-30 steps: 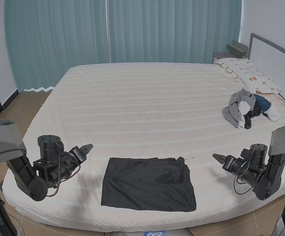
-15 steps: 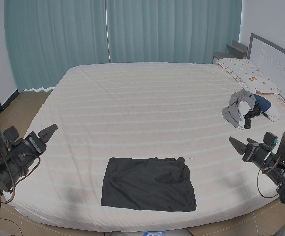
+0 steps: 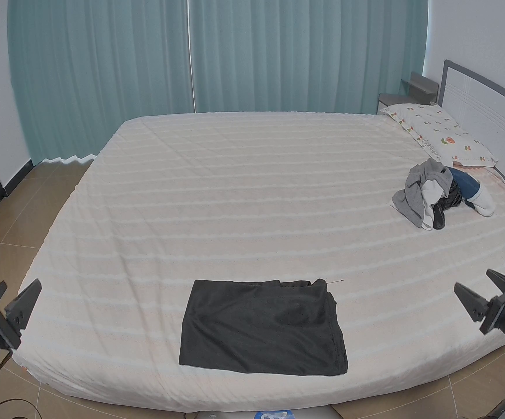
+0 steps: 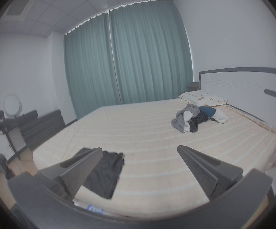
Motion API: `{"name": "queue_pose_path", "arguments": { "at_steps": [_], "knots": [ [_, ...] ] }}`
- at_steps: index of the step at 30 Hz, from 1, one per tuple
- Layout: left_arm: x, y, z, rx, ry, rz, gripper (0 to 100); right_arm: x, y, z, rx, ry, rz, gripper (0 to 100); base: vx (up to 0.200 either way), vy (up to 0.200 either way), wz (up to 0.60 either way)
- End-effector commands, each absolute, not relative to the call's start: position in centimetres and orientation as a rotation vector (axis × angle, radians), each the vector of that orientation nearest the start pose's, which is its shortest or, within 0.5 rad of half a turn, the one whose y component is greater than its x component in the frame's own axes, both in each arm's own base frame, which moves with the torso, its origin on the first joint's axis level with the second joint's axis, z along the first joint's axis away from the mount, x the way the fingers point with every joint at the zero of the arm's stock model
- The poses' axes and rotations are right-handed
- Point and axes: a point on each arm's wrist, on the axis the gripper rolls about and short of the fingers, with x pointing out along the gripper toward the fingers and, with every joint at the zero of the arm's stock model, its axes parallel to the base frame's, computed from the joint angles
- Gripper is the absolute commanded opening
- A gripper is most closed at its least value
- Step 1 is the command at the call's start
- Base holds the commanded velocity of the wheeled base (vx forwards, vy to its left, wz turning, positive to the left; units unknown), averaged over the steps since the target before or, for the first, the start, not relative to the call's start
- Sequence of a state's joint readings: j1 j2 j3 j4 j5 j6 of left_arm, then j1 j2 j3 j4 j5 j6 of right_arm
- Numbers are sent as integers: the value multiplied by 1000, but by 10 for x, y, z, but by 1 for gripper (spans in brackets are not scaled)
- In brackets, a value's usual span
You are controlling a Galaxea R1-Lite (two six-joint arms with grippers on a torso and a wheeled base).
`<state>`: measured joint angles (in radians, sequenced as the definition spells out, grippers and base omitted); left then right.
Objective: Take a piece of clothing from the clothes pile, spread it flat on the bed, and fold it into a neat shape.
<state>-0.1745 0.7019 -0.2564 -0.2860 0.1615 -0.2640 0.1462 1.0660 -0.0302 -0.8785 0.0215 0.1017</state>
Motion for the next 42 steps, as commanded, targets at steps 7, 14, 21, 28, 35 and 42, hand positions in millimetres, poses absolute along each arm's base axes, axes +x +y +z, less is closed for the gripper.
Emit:
{"name": "queue_pose_path", "arguments": {
  "at_steps": [7,14,21,28,35,42],
  "knots": [
    [-38,11,131,50,30,130,100,-21,-3,88,-233,125,164,100,0,0,0],
    [-33,12,122,45,18,198,100,-14,-4,85,-161,22,68,100,0,0,0],
    [-37,13,140,23,-100,341,100,-14,-4,85,-157,26,36,100,0,0,0],
    [-47,9,124,60,-8,367,100,-14,-5,85,-155,26,34,100,0,0,0],
    [-32,7,92,58,27,300,100,-14,-6,84,-138,34,-30,100,0,0,0],
    [-23,4,81,60,-47,184,100,-15,-7,84,-109,60,-112,100,0,0,0]
  ]
}}
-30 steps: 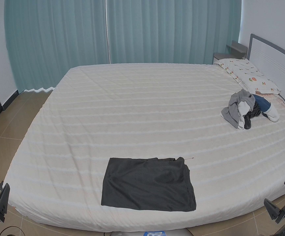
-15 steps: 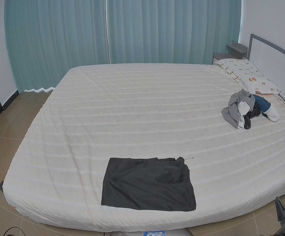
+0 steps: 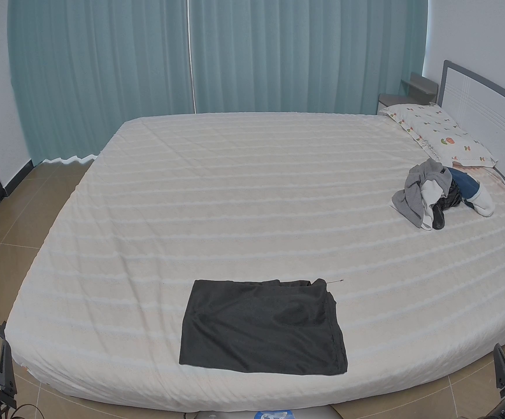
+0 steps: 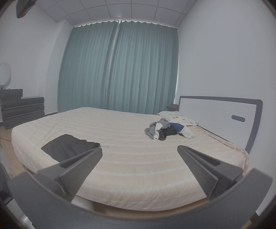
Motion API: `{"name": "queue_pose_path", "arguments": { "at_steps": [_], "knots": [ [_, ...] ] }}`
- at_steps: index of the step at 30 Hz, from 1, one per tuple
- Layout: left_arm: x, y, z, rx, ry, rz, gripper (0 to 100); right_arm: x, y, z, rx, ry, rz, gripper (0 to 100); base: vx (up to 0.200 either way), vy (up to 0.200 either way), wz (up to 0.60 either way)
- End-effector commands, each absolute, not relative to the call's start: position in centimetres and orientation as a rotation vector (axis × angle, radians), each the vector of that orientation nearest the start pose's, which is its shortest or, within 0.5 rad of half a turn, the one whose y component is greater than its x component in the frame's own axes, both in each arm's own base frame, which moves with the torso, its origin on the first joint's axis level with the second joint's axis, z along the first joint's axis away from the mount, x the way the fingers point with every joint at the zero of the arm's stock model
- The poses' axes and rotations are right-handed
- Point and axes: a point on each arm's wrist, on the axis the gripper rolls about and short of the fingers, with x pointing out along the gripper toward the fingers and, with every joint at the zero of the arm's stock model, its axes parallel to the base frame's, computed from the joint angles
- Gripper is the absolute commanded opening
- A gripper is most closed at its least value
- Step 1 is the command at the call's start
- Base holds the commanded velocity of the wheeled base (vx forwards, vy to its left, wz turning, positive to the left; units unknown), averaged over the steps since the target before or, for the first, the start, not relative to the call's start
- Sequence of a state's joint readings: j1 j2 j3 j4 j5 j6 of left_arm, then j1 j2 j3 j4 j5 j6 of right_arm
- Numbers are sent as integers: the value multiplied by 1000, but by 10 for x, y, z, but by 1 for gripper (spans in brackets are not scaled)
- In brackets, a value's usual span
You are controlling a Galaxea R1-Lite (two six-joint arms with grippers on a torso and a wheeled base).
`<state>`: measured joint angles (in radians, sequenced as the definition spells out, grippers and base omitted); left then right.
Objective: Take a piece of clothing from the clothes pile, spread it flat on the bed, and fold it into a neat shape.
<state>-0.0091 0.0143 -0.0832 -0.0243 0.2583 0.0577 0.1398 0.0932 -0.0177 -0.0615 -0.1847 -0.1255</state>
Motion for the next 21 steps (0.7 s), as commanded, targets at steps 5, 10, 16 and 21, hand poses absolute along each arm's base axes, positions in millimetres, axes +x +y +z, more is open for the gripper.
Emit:
{"name": "queue_pose_path", "arguments": {
  "at_steps": [5,10,16,21],
  "knots": [
    [-23,3,81,35,-47,113,100,-16,-8,86,-119,121,-229,100,0,0,0],
    [-23,1,81,-26,-45,39,100,-16,-7,86,-121,148,-310,100,0,0,0],
    [-23,1,78,-51,-24,36,100,-23,-6,84,-110,48,-219,100,0,0,0],
    [-23,0,76,-34,-1,-6,100,-25,-1,82,-82,-10,-65,100,0,0,0]
  ]
}}
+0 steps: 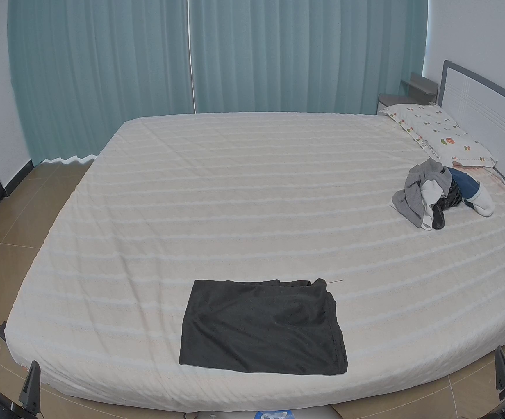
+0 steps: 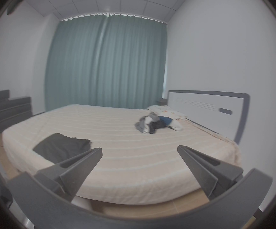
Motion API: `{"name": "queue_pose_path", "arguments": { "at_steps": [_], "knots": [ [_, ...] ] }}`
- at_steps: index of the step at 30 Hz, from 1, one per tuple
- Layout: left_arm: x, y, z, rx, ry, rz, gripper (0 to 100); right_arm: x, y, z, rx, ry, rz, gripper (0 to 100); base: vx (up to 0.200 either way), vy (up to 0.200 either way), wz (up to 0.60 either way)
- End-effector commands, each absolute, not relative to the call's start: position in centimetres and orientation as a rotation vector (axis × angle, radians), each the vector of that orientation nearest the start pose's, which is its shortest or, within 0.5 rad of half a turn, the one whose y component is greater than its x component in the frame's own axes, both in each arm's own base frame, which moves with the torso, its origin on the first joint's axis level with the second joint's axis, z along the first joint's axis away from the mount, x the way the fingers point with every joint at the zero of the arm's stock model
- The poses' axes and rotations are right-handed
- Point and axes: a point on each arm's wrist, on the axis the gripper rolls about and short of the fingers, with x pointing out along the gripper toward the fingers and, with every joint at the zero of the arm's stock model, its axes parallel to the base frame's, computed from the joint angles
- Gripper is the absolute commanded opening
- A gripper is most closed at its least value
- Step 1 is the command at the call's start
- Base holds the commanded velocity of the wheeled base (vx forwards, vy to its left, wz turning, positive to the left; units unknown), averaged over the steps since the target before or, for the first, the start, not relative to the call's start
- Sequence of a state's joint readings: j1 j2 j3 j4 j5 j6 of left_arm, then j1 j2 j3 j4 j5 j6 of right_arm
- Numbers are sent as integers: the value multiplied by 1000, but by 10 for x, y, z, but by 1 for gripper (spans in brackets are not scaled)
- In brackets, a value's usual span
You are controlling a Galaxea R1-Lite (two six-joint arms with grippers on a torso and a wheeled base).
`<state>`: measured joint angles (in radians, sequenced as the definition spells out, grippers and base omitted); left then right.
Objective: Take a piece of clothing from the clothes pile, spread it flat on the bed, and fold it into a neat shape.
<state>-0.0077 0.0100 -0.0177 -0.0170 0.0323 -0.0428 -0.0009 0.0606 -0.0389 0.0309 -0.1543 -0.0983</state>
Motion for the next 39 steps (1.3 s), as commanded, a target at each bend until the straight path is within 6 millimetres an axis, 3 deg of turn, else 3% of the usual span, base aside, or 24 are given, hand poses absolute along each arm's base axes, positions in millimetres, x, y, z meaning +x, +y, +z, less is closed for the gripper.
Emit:
{"name": "queue_pose_path", "arguments": {
  "at_steps": [1,10,20,22,27,39],
  "knots": [
    [-23,0,76,-29,-1,-11,100,-25,-1,82,-73,-12,-57,100,0,0,0],
    [-23,0,76,-26,-1,-12,100,-25,1,82,87,-18,45,100,0,0,0],
    [-23,0,76,-29,0,-2,100,-24,2,87,-71,-116,73,100,0,0,0],
    [-23,0,76,-32,2,0,100,-24,4,86,-107,-110,156,100,0,0,0],
    [-23,0,75,-31,3,5,100,-23,0,76,-15,1,8,100,0,0,0],
    [-23,0,76,-21,2,3,100,-23,1,76,15,-1,17,100,0,0,0]
  ]
}}
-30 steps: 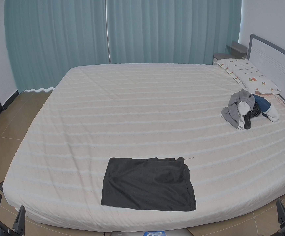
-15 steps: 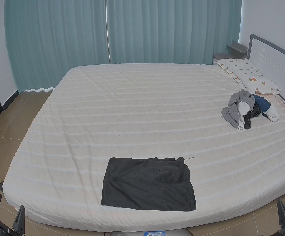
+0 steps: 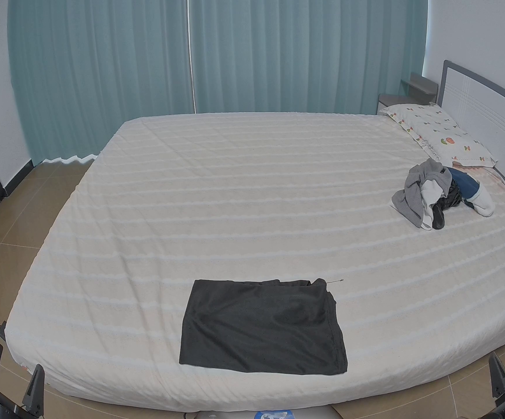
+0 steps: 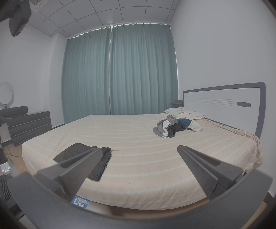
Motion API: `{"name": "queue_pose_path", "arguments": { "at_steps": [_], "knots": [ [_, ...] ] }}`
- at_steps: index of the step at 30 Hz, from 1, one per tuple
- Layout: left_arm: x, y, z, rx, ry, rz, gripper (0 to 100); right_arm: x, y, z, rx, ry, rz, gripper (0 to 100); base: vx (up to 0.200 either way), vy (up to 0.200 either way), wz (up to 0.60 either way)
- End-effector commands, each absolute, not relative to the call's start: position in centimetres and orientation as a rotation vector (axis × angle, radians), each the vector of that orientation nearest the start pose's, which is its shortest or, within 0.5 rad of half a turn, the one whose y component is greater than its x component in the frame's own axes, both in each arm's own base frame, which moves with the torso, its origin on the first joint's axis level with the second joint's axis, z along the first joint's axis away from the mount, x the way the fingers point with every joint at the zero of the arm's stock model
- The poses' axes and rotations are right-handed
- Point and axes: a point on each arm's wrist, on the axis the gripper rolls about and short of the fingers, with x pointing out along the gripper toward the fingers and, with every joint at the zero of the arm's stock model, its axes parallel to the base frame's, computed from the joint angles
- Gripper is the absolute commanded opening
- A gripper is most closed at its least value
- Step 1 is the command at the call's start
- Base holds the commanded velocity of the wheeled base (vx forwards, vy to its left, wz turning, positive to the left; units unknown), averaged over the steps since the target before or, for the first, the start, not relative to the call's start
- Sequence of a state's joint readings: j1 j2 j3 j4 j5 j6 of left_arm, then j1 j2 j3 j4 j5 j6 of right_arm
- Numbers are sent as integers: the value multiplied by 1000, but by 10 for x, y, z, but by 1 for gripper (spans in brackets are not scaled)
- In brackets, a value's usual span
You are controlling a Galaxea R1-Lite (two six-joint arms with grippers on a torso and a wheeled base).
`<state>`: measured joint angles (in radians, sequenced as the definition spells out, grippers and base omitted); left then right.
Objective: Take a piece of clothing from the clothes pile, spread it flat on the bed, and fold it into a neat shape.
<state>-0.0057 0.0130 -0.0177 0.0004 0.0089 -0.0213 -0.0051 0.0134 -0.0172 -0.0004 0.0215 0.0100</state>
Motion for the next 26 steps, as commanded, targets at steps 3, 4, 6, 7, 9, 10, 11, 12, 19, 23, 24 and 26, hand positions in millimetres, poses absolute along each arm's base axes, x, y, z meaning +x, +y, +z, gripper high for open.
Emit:
{"name": "queue_pose_path", "arguments": {
  "at_steps": [3,4,6,7,9,10,11,12,19,23,24,26],
  "knots": [
    [-23,0,76,-9,2,3,100,-23,0,76,17,-1,12,100,0,0,0],
    [-23,0,76,-5,2,3,100,-23,0,76,17,-1,11,100,0,0,0],
    [-23,0,76,-3,2,-2,100,-23,0,76,14,-1,12,100,0,0,0],
    [-23,0,76,-3,2,-3,100,-23,0,76,14,-1,12,100,0,0,0],
    [-23,0,76,0,2,-8,100,-23,1,76,12,-1,14,100,0,0,0],
    [-23,0,75,-3,3,-6,100,-23,1,76,12,-1,14,100,0,0,0],
    [-23,0,76,-5,2,-6,100,-23,1,76,11,-1,14,100,0,0,0],
    [-23,0,76,0,2,-6,100,-23,1,76,12,-1,14,100,0,0,0],
    [-23,0,76,-2,2,-6,100,-23,1,76,12,-1,14,100,0,0,0],
    [-23,0,76,-2,2,-6,100,-23,1,76,17,-1,14,100,0,0,0],
    [-23,0,76,-2,2,-6,100,-23,1,76,17,-1,14,100,0,0,0],
    [-23,0,76,-2,2,-6,100,-23,1,76,17,-1,14,100,0,0,0]
  ]
}}
